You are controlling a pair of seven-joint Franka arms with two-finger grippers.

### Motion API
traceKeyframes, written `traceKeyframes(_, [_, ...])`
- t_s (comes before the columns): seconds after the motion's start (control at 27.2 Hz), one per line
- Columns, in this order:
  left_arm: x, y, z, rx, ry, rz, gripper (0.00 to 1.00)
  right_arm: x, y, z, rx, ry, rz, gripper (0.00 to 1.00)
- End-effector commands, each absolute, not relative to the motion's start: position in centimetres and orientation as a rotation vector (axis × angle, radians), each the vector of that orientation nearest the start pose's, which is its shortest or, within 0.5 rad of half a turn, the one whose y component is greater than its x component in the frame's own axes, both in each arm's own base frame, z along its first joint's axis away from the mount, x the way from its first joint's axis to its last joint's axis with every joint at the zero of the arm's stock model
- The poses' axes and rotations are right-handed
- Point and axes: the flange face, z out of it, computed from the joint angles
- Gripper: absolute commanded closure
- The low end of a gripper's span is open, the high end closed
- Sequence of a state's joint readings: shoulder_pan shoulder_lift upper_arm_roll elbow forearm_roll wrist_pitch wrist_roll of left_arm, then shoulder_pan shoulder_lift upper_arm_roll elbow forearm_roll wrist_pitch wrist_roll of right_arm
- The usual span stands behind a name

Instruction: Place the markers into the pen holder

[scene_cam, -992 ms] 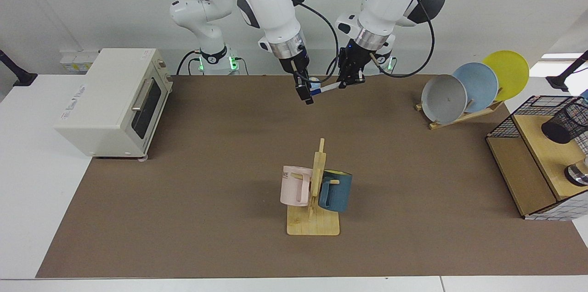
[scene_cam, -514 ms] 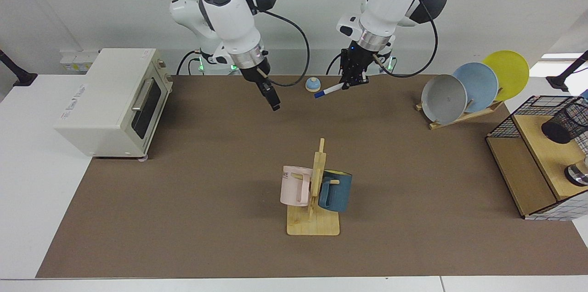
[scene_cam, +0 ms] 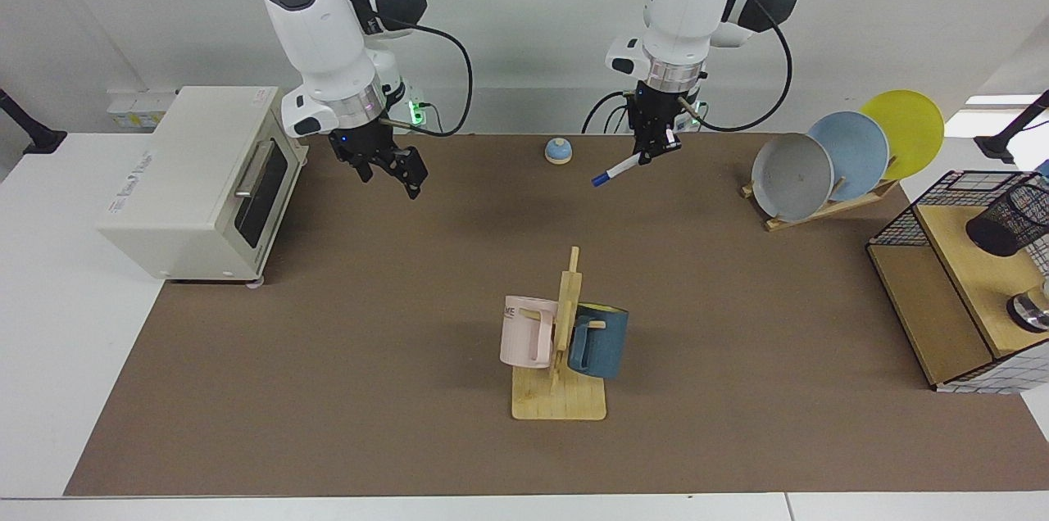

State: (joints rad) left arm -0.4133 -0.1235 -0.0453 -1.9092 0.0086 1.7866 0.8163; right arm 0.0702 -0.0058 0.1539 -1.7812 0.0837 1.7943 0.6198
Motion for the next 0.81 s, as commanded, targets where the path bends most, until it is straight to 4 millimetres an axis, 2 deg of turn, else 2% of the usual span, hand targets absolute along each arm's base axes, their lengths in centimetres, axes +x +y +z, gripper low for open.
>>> traceKeyframes(0.0, [47.1,-20.6,55.6,-2.472,1.781,0.044,1.00,53.3,12.7,56.8,-3.066,0.398,0.001,0.00])
traceKeyframes(0.15, [47.9,-18.1,55.7,-2.439,1.717,0.102,1.00,52.7,11.3,57.8,-3.093,0.252,0.004,0.00])
traceKeyframes(0.33, [49.0,-14.5,57.6,-2.389,1.619,0.154,1.00,52.8,9.6,58.4,-3.113,0.109,-0.007,0.00])
traceKeyframes(0.44, [49.6,-12.6,59.2,-2.305,1.635,0.169,1.00,52.8,9.4,57.9,-3.126,0.086,0.040,0.00])
traceKeyframes(0.55, [50.3,-10.9,61.3,-2.203,1.694,0.166,1.00,53.1,8.8,59.5,-3.125,0.100,0.013,0.00])
traceKeyframes(0.66, [50.8,-9.5,62.3,-2.141,1.698,0.185,1.00,53.5,7.7,60.0,-3.128,0.106,0.048,0.00])
traceKeyframes(0.77, [50.9,-8.7,62.7,-2.100,1.682,0.210,1.00,54.3,7.3,61.1,-3.142,0.020,0.051,0.00])
